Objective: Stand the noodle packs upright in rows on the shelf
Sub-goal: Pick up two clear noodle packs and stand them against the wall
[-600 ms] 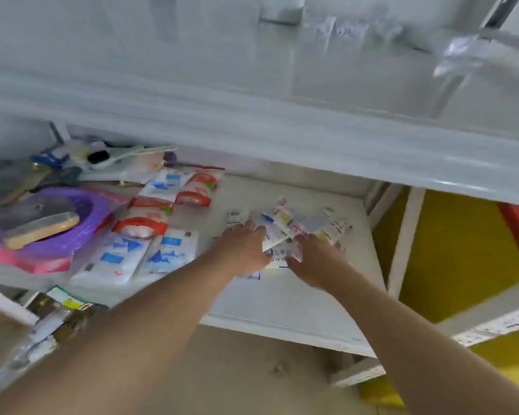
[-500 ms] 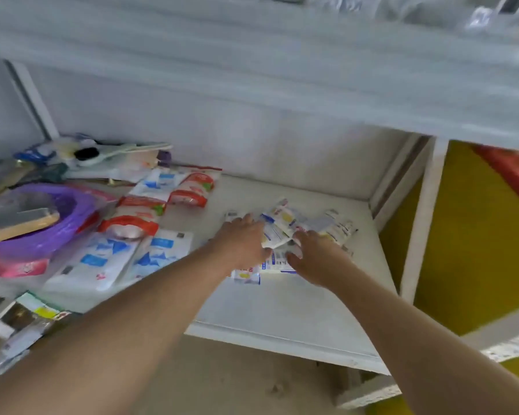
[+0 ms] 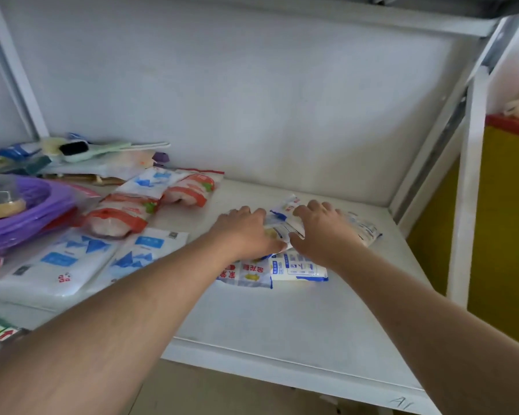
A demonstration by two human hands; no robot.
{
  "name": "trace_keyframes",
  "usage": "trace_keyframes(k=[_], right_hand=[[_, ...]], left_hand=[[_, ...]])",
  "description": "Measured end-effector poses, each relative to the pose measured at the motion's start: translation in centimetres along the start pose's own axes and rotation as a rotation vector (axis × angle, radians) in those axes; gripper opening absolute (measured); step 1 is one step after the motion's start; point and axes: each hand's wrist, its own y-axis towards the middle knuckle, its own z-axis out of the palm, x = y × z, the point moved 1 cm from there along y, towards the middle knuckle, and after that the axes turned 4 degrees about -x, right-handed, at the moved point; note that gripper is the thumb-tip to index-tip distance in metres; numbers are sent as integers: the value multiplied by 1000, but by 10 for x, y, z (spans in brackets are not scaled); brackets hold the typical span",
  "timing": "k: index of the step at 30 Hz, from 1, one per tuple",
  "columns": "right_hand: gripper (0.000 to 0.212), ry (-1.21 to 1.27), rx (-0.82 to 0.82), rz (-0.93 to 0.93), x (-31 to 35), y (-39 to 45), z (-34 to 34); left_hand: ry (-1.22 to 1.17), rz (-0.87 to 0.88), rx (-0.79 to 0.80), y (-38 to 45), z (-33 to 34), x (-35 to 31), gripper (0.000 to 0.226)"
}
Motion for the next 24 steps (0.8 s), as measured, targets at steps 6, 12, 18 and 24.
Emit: trace_keyframes(k=[6,12,18,24], right_hand=[[53,9,43,-60,5,6,4],[52,42,57,-77,-7,-4,1],[56,50,32,-65,-8,4,0],[71,92,11,-24,-2,7,5]], left_hand=[[47,-47,0,4,7,-7,92],[-5,-122,16,18,-14,-27,85],[-124,-83,-179,17,-20,-19,62],[-23,35,-330,13,-46,14,61]])
